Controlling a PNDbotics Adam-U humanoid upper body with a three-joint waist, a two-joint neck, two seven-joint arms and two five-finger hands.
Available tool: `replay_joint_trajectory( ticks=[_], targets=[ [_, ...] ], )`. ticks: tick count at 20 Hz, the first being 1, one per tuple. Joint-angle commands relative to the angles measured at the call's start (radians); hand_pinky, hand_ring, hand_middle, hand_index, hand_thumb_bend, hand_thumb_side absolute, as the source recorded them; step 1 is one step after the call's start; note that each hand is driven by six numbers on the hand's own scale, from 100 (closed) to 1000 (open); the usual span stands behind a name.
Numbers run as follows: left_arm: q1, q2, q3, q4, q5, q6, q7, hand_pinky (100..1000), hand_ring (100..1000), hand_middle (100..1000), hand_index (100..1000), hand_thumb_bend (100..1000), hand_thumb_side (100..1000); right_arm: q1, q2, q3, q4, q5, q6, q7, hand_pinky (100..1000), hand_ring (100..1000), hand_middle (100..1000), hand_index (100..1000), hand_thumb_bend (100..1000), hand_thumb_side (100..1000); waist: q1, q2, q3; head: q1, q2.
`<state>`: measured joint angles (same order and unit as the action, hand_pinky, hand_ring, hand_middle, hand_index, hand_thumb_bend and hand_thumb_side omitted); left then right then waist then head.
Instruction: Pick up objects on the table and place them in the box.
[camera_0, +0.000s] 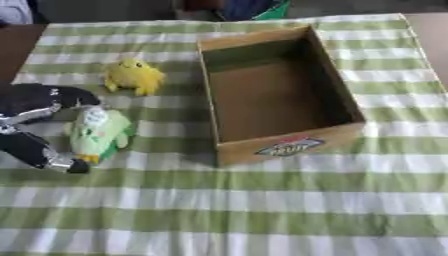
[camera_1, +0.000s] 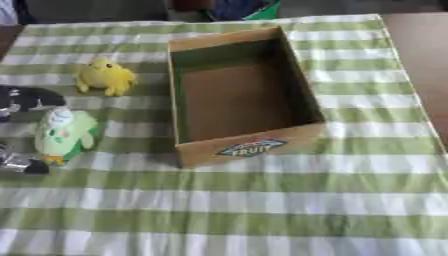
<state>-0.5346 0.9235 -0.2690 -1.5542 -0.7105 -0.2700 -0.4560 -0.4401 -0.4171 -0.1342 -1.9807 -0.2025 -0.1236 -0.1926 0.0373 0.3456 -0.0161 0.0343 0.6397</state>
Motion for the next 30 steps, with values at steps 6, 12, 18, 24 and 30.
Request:
replay_joint_trajectory(
  ticks=[6, 12, 18, 24, 30],
  targets=[
    [-0.026, -0.003, -0.015, 0.043, -0.11, -0.007, 0.076, 701, 914, 918, 1000, 681, 811, -0.007, -0.008, -0.001, -0.019, -0.011, 0.003, 0.007, 757, 648, 522, 825, 100, 942, -0.002, -0.014, -0.003, 0.01, -0.011],
    [-0.043, -0.029, -0.017, 0.073, -0.094, 0.002, 0.104, 639, 870, 822, 957, 562, 805, -0.006, -0.005, -0.002, -0.019, -0.012, 0.005, 0.009, 758, 646, 522, 826, 100, 939, -0.003, -0.011, -0.004, 0.013, -0.011],
    [-0.048, -0.034, -0.016, 0.089, -0.09, 0.027, 0.14, 587, 820, 766, 902, 336, 717, -0.006, -0.004, -0.001, -0.019, -0.014, 0.006, 0.01, 759, 646, 522, 827, 100, 937, -0.003, -0.009, -0.004, 0.015, -0.009],
    [-0.055, -0.047, -0.015, 0.123, -0.091, 0.036, 0.156, 528, 730, 661, 774, 259, 671, -0.007, -0.002, -0.001, -0.019, -0.015, 0.006, 0.012, 760, 647, 522, 827, 100, 937, -0.004, -0.009, -0.004, 0.017, -0.007],
    [-0.052, -0.049, -0.004, 0.105, -0.059, 0.047, 0.179, 493, 679, 607, 723, 100, 522, -0.005, -0.002, -0.001, -0.019, -0.015, 0.007, 0.013, 760, 647, 521, 828, 100, 935, -0.004, -0.008, -0.003, 0.016, -0.005]
  ],
)
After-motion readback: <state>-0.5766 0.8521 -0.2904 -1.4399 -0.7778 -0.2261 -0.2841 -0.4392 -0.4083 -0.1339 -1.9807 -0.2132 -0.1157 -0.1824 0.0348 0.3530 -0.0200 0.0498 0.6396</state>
